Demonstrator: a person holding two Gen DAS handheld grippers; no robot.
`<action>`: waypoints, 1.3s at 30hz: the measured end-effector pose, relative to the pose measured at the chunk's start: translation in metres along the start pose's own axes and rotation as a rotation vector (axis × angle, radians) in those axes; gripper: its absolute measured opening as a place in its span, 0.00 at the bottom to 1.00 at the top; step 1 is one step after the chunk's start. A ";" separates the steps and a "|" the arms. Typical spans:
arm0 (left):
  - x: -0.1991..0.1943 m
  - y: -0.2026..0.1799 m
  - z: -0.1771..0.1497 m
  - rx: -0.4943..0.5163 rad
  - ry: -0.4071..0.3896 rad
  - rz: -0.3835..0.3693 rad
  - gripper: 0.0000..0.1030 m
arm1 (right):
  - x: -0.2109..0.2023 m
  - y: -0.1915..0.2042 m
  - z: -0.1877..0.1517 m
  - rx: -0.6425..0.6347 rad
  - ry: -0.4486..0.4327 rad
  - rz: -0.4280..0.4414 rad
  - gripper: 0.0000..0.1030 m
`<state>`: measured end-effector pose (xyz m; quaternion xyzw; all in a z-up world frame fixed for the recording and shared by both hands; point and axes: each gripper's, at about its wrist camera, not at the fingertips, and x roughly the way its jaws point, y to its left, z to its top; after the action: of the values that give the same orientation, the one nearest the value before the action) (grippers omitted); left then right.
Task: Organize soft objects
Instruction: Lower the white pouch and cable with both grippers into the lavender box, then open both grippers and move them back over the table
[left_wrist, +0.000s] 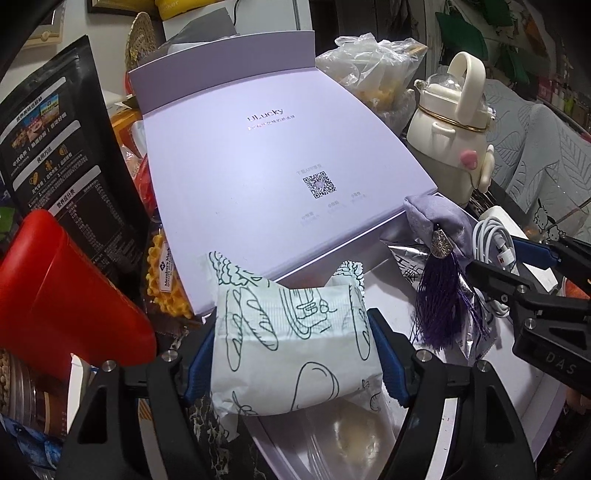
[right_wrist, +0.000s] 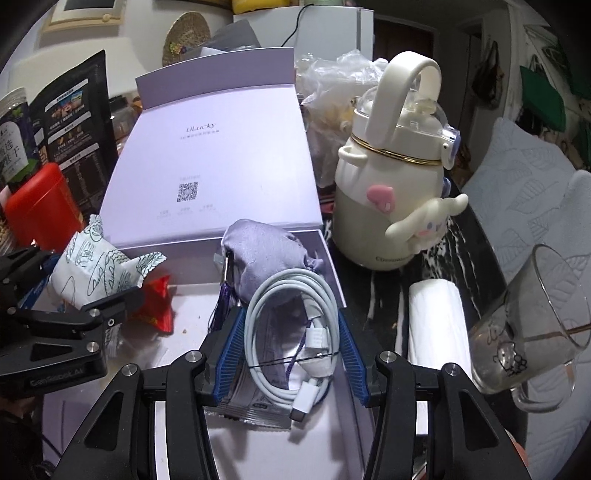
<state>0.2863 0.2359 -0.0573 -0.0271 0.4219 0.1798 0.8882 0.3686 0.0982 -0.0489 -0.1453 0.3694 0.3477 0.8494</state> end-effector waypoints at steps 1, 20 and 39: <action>0.000 0.000 0.000 -0.001 0.004 0.000 0.72 | 0.000 0.000 0.000 0.000 -0.001 0.000 0.48; -0.024 -0.006 0.006 0.002 -0.008 0.012 0.88 | -0.039 0.002 0.007 -0.032 -0.057 -0.067 0.70; -0.099 -0.011 0.020 0.025 -0.167 0.003 0.96 | -0.108 0.004 0.020 -0.020 -0.153 -0.105 0.70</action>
<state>0.2476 0.2000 0.0300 -0.0003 0.3486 0.1776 0.9203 0.3236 0.0592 0.0441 -0.1458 0.2916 0.3163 0.8909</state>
